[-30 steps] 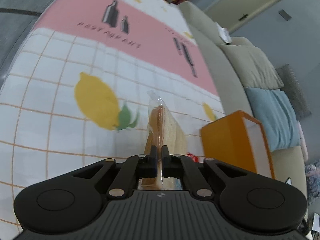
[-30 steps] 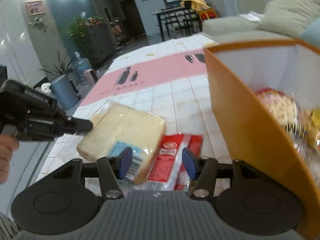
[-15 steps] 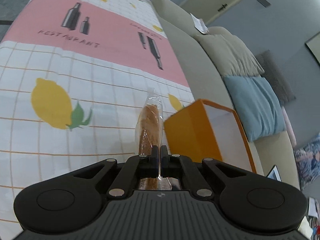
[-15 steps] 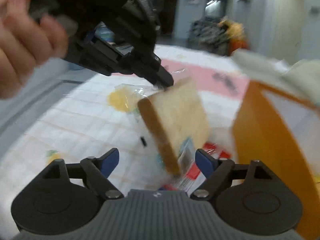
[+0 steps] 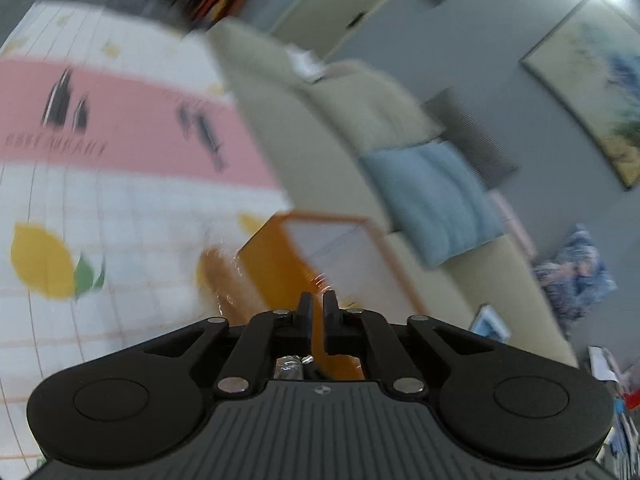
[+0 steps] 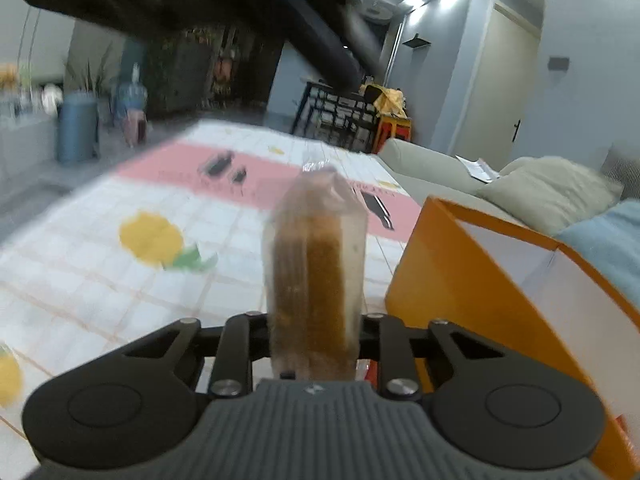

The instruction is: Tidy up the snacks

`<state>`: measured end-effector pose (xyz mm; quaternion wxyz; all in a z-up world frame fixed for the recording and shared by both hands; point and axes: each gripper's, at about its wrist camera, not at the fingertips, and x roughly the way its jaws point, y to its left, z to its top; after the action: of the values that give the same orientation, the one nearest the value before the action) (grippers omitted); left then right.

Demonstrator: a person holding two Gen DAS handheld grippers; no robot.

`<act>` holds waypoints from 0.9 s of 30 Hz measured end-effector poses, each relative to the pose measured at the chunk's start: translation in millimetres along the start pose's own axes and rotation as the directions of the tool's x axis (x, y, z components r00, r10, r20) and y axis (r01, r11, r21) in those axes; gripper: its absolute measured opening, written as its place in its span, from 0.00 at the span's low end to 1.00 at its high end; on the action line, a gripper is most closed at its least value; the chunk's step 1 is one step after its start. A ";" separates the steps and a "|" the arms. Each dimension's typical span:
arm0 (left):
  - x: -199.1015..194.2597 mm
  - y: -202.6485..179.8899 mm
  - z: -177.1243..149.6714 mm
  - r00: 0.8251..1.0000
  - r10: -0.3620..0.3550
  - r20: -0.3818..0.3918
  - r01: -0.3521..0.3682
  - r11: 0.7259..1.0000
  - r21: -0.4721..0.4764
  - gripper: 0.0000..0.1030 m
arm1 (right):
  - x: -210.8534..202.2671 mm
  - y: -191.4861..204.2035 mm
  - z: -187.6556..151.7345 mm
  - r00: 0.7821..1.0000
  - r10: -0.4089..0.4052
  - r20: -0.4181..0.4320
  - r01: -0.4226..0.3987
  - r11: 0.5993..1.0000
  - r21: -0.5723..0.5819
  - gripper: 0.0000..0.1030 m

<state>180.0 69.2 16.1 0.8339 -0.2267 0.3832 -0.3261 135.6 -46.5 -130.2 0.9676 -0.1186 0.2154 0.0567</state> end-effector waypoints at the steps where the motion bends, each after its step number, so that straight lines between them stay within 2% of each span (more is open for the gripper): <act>1: -8.2 -6.0 2.5 0.999 0.029 0.017 -0.029 0.999 0.014 0.23 | -3.8 -7.6 5.2 1.000 0.021 0.000 -0.021 0.999 0.035 0.22; 2: -16.3 -12.2 4.2 0.996 0.079 0.037 -0.081 0.996 0.030 0.33 | -9.6 -15.0 9.4 0.999 0.043 -0.001 -0.042 0.996 0.075 0.22; 3: -22.4 -16.5 4.0 0.990 0.132 0.055 -0.134 0.990 0.045 0.38 | -15.1 -23.3 14.8 0.998 0.066 -0.003 -0.066 0.991 0.118 0.22; 5: -29.0 -23.2 -0.8 0.965 0.248 0.085 -0.255 0.964 0.080 0.55 | -26.7 -38.8 25.0 0.995 0.100 0.006 -0.099 0.982 0.162 0.22; 7: -24.9 -22.5 -11.8 0.931 0.350 0.109 -0.361 0.925 0.117 0.65 | -40.6 -57.4 35.7 0.990 0.138 0.015 -0.138 0.968 0.211 0.22; 9: -10.4 -16.2 -23.0 0.912 0.400 0.085 -0.409 0.902 0.139 0.67 | -52.9 -78.3 46.2 0.983 0.184 0.021 -0.183 0.947 0.265 0.22; 10: 0.1 -11.9 -28.7 0.909 0.414 0.057 -0.418 0.899 0.133 0.67 | -56.2 -86.4 51.1 0.980 0.199 0.023 -0.197 0.937 0.288 0.22; 11: 10.0 -8.7 -34.3 0.917 0.399 0.028 -0.399 0.909 0.119 0.67 | -61.1 -97.5 55.6 0.976 0.217 0.026 -0.214 0.923 0.320 0.22; 13: 32.8 -2.9 -46.9 0.958 0.281 -0.056 -0.274 0.957 0.098 0.70 | -65.6 -117.3 60.3 0.965 0.260 0.033 -0.252 0.887 0.388 0.22; 15: 53.6 -3.7 -56.3 0.968 0.234 -0.095 -0.225 0.970 0.089 0.74 | -67.1 -135.2 61.9 0.960 0.277 0.040 -0.266 0.856 0.443 0.22; 16: 65.3 -5.2 -59.9 0.962 0.250 -0.105 -0.240 0.965 0.104 0.77 | -70.3 -142.8 61.1 0.962 0.270 0.042 -0.259 0.852 0.455 0.22; 19: 109.8 -13.4 -70.8 0.909 0.382 -0.168 -0.347 0.915 0.205 0.77 | -78.5 -165.2 57.2 0.969 0.244 0.047 -0.238 0.852 0.466 0.22; 21: 129.9 -11.5 -77.9 0.882 0.420 -0.212 -0.365 0.895 0.256 0.75 | -78.8 -183.3 52.6 0.967 0.252 0.041 -0.239 0.835 0.497 0.22; 24: 150.5 -2.2 -82.7 0.854 0.450 -0.259 -0.385 0.883 0.268 0.75 | -77.2 -194.9 46.7 0.961 0.274 0.046 -0.252 0.793 0.554 0.22; 27: 161.7 6.4 -87.8 0.827 0.486 -0.282 -0.431 0.871 0.237 0.76 | -79.1 -195.3 46.2 0.957 0.286 0.054 -0.268 0.795 0.544 0.22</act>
<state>193.1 -53.7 -120.3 0.8265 -0.0002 0.5335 -0.1796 114.3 -228.0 -15.5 0.9388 0.1937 0.2523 0.1320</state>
